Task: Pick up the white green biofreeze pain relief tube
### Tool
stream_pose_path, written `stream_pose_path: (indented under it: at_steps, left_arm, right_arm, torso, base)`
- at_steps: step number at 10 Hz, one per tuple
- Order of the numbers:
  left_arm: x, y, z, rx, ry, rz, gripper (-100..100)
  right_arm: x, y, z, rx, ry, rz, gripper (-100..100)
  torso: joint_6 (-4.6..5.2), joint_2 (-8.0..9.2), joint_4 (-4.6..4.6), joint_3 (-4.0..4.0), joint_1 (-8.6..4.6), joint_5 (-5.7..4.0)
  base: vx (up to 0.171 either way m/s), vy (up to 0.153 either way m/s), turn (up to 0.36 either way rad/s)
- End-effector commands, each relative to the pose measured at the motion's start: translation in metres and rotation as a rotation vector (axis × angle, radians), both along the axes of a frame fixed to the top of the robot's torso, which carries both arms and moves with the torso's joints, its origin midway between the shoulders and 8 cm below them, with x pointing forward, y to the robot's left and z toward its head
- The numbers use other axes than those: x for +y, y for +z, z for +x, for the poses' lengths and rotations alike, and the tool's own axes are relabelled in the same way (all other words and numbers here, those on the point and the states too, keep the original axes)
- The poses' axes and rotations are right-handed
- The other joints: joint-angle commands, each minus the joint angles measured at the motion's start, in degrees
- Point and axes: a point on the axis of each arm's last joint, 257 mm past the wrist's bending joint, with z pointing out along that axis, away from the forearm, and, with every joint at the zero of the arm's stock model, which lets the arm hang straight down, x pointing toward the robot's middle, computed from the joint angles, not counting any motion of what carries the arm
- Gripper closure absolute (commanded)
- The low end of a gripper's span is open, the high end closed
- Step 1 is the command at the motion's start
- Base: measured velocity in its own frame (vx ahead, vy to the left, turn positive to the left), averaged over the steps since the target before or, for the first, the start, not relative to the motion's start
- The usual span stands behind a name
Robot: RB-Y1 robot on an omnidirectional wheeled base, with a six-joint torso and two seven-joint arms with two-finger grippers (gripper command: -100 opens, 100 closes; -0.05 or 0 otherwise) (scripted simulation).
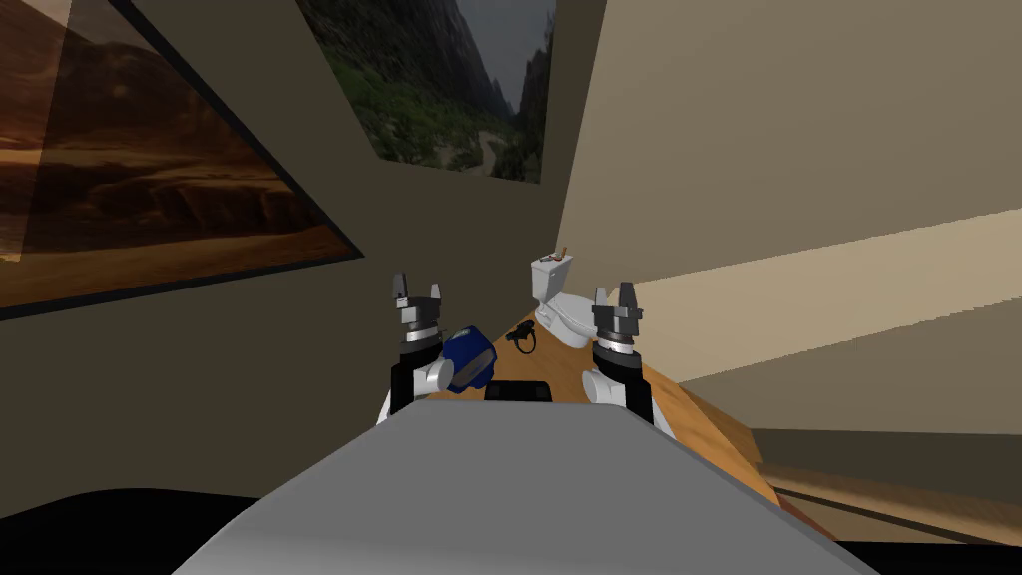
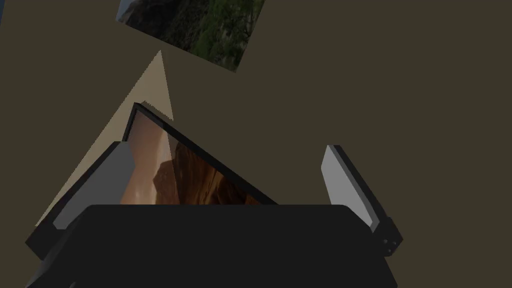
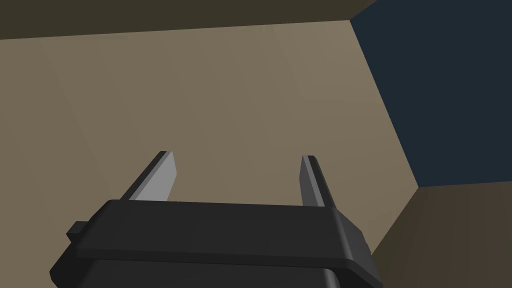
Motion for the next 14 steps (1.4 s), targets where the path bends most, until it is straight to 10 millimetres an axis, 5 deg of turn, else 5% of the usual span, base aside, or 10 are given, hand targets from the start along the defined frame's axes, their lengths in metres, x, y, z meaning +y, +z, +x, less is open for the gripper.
stream_pose_path:
  at_steps: [1,8,14]
  left_arm:
    - [0.0,-0.006,0.004,0.026,-0.007,0.029,-100]
    - [0.026,-0.06,0.035,0.237,0.024,0.133,-100]
    - [0.082,-0.136,0.055,0.494,0.118,0.146,-100]
  right_arm:
    - [0.0,0.0,0.0,0.0,0.0,0.0,0]
    - [0.0,0.0,0.0,0.0,0.0,0.0,0]
    - [0.0,0.0,0.0,0.0,0.0,0.0,0]
  torso:
    - [0.0,0.0,0.0,0.0,0.0,0.0]
    - [0.01,0.07,0.01,0.04,-0.1,-0.02]
    - [0.02,0.08,0.02,0.05,-0.16,-0.03]
  base:
    - [-0.003,-0.005,-0.043]
    - [-0.012,-0.021,-0.094]
    - [-0.017,-0.035,-0.141]
